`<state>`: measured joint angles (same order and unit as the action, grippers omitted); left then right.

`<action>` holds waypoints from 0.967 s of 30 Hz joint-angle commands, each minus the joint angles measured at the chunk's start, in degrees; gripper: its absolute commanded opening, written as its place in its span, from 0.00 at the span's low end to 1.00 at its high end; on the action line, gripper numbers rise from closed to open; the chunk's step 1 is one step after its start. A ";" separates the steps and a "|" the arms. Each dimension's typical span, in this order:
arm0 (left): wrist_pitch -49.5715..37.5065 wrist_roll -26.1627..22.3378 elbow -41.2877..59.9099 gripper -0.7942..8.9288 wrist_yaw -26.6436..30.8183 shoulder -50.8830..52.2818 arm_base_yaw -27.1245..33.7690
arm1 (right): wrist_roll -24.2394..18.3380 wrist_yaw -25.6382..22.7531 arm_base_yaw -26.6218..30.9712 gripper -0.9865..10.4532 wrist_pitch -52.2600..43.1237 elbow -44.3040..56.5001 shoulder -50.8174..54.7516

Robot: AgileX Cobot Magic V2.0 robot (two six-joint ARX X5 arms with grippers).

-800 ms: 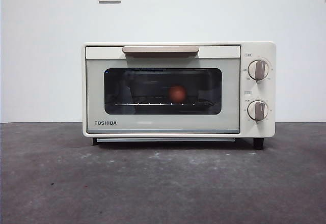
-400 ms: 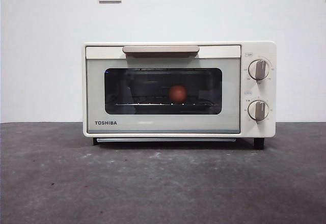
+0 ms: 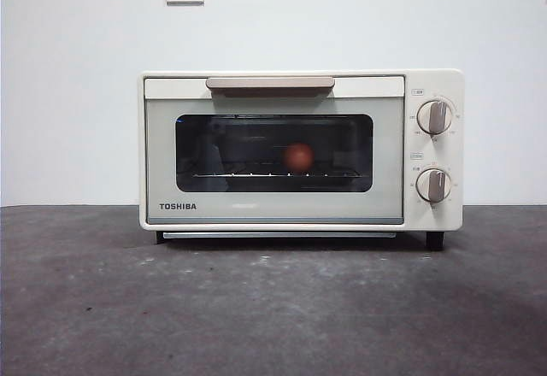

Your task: Eggoven

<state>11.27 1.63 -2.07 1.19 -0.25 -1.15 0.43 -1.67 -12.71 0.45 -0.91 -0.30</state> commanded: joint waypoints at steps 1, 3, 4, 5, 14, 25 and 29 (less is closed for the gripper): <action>0.72 0.39 1.07 0.09 -0.11 0.07 0.07 | 1.03 -0.04 -0.07 0.09 0.76 0.28 0.09; 0.74 0.39 1.07 0.09 -0.11 0.07 0.07 | 1.09 -0.02 -0.07 0.09 1.33 0.28 0.09; 0.74 0.39 1.07 0.09 -0.11 0.07 0.07 | 1.05 -0.04 -0.07 0.09 1.31 0.28 0.09; 0.72 0.39 1.07 0.09 -0.11 0.07 0.04 | 1.03 -0.04 -0.07 0.09 1.25 0.26 0.09; 0.74 0.39 1.07 0.09 -0.11 0.07 0.04 | 1.03 -0.07 -0.07 0.09 1.22 0.26 0.09; 0.74 0.37 1.07 0.09 -0.11 0.07 0.04 | 1.03 -0.07 -0.07 0.09 1.22 0.26 0.09; 0.74 0.39 1.07 0.09 -0.11 0.07 0.07 | 1.05 -0.07 -0.07 0.09 1.22 0.26 0.09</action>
<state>11.27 1.63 -2.07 1.19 -0.25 -1.15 0.49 -1.69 -12.71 2.15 -0.91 -0.30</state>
